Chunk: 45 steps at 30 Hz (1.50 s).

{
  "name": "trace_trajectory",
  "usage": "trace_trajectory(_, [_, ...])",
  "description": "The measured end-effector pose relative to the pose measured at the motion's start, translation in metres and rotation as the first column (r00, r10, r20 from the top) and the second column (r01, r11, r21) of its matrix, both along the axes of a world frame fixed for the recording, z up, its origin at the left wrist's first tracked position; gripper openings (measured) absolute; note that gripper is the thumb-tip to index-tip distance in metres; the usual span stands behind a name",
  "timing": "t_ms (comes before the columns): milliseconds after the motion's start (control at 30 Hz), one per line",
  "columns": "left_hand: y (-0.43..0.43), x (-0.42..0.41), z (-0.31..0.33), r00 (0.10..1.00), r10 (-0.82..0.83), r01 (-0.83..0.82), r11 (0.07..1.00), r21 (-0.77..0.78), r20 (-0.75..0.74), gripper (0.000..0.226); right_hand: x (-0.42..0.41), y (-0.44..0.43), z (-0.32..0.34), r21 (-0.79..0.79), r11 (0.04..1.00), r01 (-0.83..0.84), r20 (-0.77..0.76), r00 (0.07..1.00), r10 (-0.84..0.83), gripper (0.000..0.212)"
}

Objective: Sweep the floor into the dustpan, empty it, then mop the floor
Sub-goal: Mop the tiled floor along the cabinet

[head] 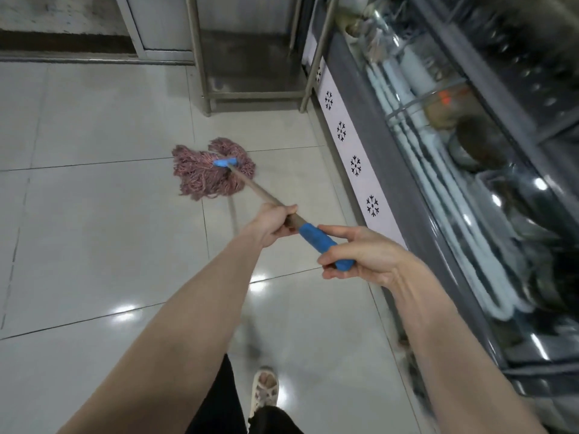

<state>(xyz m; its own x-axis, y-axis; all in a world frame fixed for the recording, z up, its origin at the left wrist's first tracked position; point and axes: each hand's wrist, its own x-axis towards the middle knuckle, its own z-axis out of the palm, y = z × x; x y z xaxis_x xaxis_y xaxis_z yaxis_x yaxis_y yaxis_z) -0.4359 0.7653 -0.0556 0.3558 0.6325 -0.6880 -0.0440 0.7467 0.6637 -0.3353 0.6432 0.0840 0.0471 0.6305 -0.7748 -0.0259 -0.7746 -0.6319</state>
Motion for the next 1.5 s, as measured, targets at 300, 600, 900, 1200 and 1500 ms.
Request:
trace_trajectory(300, [-0.095,0.071,0.003,0.996,-0.084,0.084,0.996,-0.022,0.024,0.014,0.048,-0.097,0.009,-0.005,0.990,0.144,-0.015,0.989,-0.144,0.071])
trace_trajectory(600, [-0.127,-0.009,0.009,0.999,-0.027,0.026,0.999,-0.042,-0.036,0.013,-0.010,-0.121,0.005,0.003,0.999,0.038,-0.125,0.991,-0.037,0.072])
trace_trajectory(900, [-0.182,-0.166,0.001,0.992,0.074,-0.079,0.996,-0.041,-0.100,0.013,-0.148,-0.161,-0.014,0.009,0.993,-0.115,-0.211,0.971,0.114,0.080])
trace_trajectory(1200, [-0.247,-0.271,-0.001,0.990,0.087,-0.093,0.995,-0.042,-0.112,0.012,-0.244,-0.227,-0.021,-0.003,0.995,-0.098,-0.282,0.955,0.093,0.081])
trace_trajectory(1500, [-0.234,-0.303,-0.012,0.984,0.147,-0.153,0.987,-0.052,-0.104,0.014,-0.293,-0.216,-0.025,0.004,0.999,-0.040,-0.226,0.973,0.040,0.084])
